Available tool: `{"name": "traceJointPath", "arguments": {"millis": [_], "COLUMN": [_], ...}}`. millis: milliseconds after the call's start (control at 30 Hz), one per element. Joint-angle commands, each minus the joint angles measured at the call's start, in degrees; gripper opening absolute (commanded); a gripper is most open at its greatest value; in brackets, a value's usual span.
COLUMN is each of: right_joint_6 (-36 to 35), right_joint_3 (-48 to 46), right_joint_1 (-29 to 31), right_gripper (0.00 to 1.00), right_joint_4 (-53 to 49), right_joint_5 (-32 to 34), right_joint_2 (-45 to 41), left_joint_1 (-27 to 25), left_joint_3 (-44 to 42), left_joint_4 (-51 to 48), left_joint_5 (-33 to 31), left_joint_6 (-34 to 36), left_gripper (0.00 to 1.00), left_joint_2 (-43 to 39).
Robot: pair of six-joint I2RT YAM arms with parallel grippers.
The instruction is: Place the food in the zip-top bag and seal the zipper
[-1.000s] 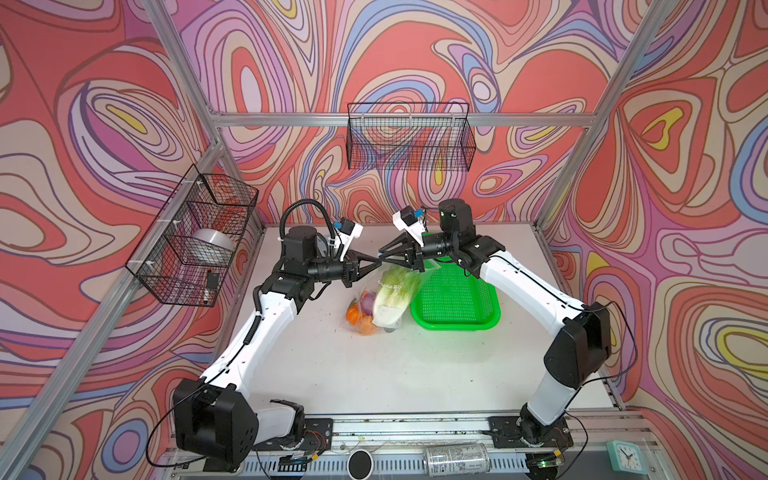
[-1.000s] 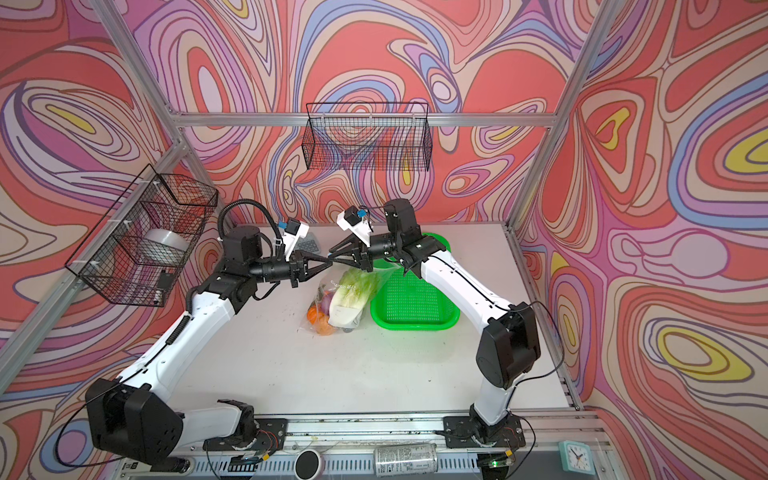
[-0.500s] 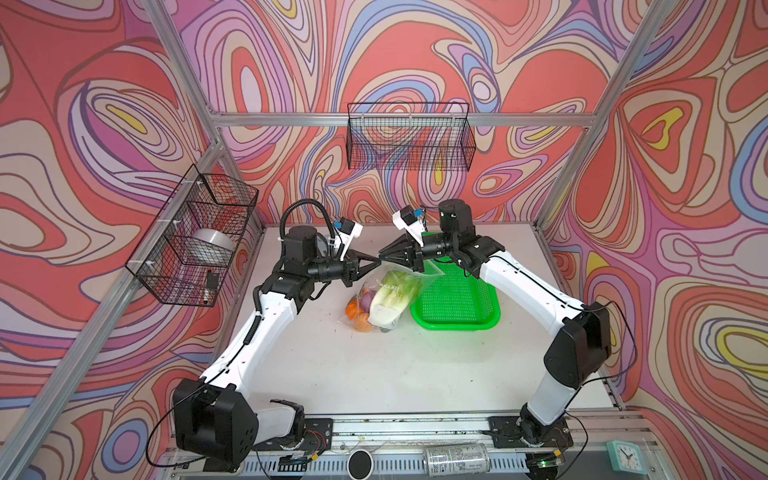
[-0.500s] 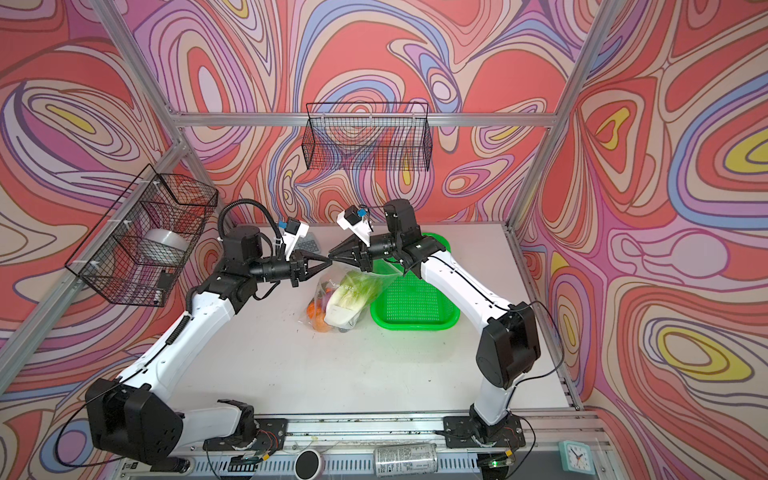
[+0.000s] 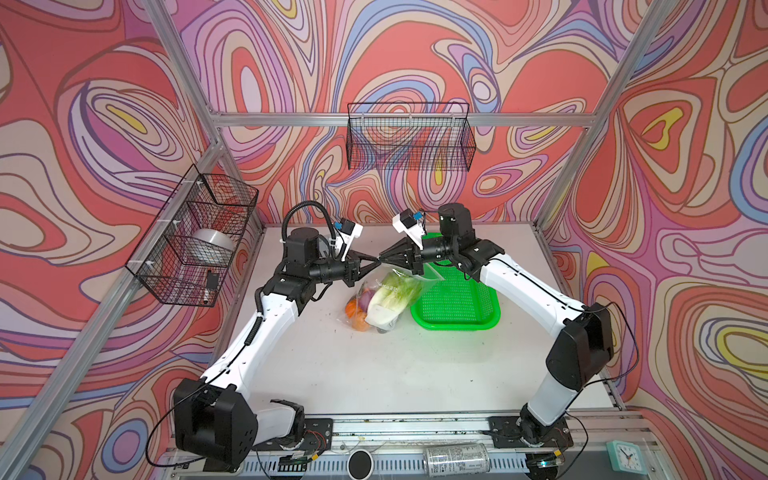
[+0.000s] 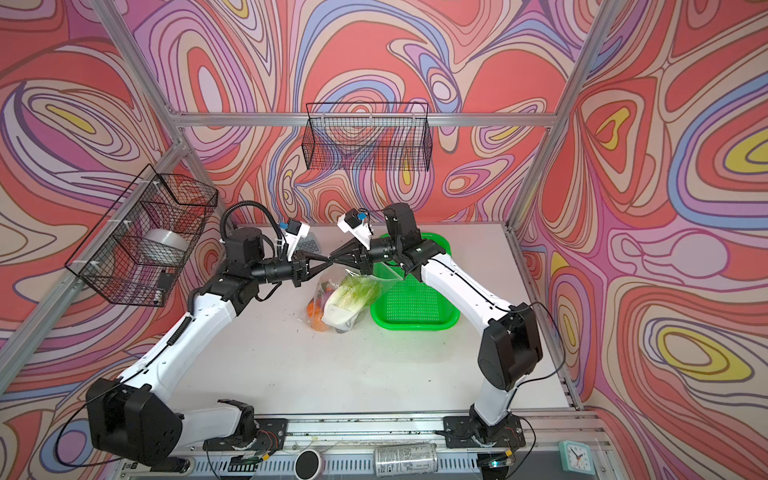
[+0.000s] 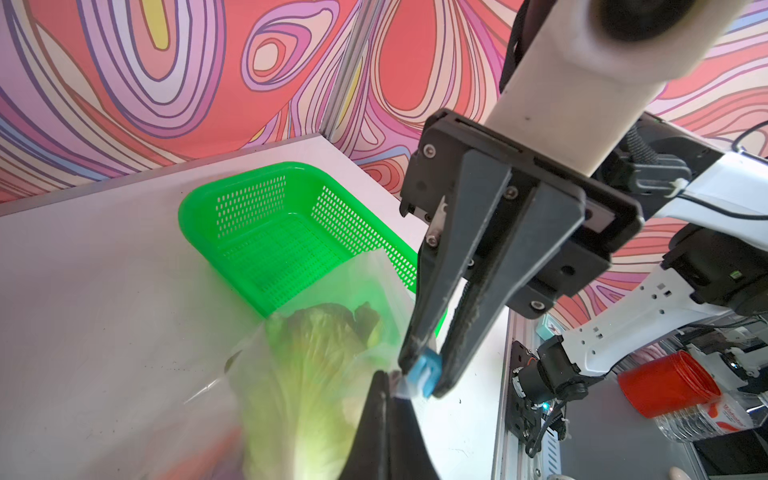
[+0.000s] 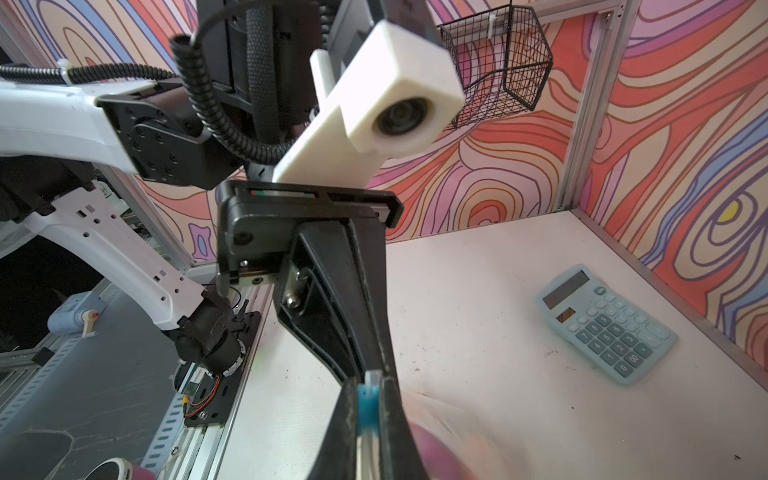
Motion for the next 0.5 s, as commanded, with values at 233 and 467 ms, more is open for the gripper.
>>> {"name": "traceJointPath", "arguments": {"millis": [233,467], "right_joint_6": [-2.0,-2.2], "right_joint_3": [-3.5,-5.1], "right_joint_1": [-0.5,-0.6], "right_gripper": [0.05,0.05], "right_joint_4": [-3.9,-4.5], "right_joint_5": [8.9,9.3], "right_joint_2": [-3.3,-4.5], "left_joint_1": [0.4,0.5], "left_joint_3": [-1.9,-2.2], "left_joint_4": [9.6,9.0], "left_joint_5": [2.1,0.9], "left_joint_6": [-3.8,-3.3], "left_gripper": [0.00,0.00], "left_joint_2": [-3.7,-4.7]}}
